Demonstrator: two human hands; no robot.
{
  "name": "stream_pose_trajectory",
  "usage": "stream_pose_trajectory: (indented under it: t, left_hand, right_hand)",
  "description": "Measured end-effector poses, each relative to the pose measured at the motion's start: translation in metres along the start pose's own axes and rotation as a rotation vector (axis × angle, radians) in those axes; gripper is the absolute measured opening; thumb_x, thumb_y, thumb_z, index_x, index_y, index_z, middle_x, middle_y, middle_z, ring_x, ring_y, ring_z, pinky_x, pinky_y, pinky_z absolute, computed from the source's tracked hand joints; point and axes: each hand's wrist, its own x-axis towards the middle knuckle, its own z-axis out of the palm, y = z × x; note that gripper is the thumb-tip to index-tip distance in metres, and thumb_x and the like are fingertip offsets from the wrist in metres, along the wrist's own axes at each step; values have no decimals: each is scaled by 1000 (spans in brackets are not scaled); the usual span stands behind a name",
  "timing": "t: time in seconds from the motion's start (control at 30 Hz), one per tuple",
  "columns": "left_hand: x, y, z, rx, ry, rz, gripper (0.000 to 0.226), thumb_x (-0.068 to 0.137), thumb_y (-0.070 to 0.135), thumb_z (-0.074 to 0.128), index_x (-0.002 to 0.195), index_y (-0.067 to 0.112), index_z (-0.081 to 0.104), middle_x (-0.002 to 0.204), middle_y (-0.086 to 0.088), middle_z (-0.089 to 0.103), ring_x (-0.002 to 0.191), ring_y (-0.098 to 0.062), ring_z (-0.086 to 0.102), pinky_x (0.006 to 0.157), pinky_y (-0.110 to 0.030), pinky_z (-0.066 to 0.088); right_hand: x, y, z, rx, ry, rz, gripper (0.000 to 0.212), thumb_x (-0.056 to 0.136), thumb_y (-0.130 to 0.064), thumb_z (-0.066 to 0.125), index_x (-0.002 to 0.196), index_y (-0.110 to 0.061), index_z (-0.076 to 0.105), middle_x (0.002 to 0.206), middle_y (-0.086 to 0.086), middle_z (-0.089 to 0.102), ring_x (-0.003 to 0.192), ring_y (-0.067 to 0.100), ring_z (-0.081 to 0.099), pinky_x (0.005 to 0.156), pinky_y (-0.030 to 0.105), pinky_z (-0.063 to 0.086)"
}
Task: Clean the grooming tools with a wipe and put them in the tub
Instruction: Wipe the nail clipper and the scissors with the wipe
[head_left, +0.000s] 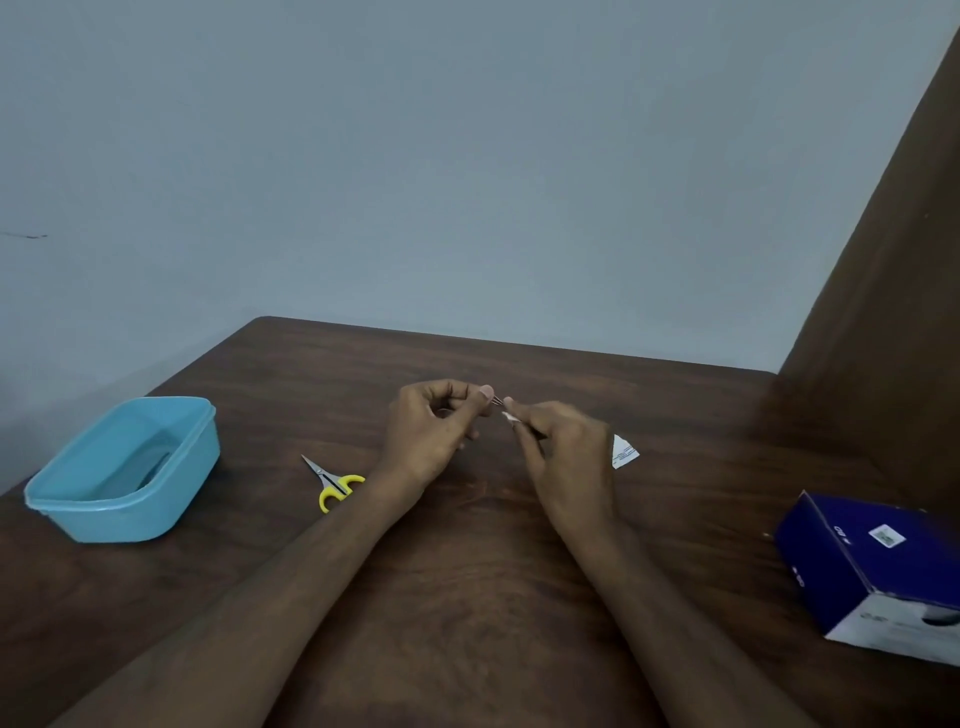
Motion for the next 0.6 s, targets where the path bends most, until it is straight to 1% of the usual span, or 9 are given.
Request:
stream_pose_trajectory:
  t: [0.07,0.17,0.23,0.3,0.33,0.4,0.47,0.53,0.6]
  left_hand:
    - [-6,5,-3,40,38,17,24,96,32,79,84,12,81,76,-1,79,56,-14,69,52,-27,54]
    - [-17,11,-5,138,83,83,21,95,34,80,83,17,80,74,2,78,56,-11,73,55,-28,58]
    - [-24,14,-10,171,88,84,19,96,34,79,87,18,78,75,3,77,60,-9,75,62,-36,64]
    - [-32,16,-17,195,75,82,18,98,34,76,91,17,73,77,4,78,66,-8,76,71,-42,66]
    - [-38,19,-24,217,72,95,17,98,34,75,91,18,71,78,5,78,69,-8,77,73,-43,66]
    - [-48,25,-42,281,83,125,16,97,31,75,91,18,67,84,6,79,74,-6,76,76,-39,64]
    - [-59,31,-64,344,123,139,17,96,27,77,91,15,66,87,7,79,76,-2,74,75,-30,62]
    - [-68,41,-93,403,178,141,14,95,25,78,91,16,68,84,9,78,77,0,72,74,-24,59]
    - [-72,50,-126,441,225,141,11,94,25,79,92,18,71,80,12,76,77,2,71,74,-19,58]
  right_hand:
    - [-2,-2,-2,-14,0,11,24,91,-2,79,112,-15,84,82,3,75,70,21,68,64,34,51]
    - [-8,-8,-5,9,-17,83,23,91,-3,80,111,-14,84,80,2,74,67,15,65,64,18,39]
    - [-11,-13,-5,39,-19,120,20,93,-6,80,110,-14,84,84,2,76,72,12,65,67,12,35]
    - [-12,-21,-5,76,-45,129,17,95,-8,78,110,-13,84,91,2,78,80,11,65,70,12,38]
    - [-12,-26,-4,98,-68,122,17,96,-10,77,111,-14,84,94,2,79,82,9,66,71,12,41]
    - [-13,-35,-4,130,-107,115,17,99,-14,75,114,-17,83,95,0,77,81,7,66,73,16,48]
    - [-15,-45,-2,141,-123,158,18,99,-18,75,116,-20,83,93,-4,72,78,7,66,74,26,55]
    - [-18,-62,3,167,-109,231,17,98,-19,77,113,-22,84,92,-7,71,77,8,67,74,36,60]
    - [-23,-87,13,210,-90,270,14,96,-18,79,108,-21,85,91,-8,75,76,6,68,75,38,61]
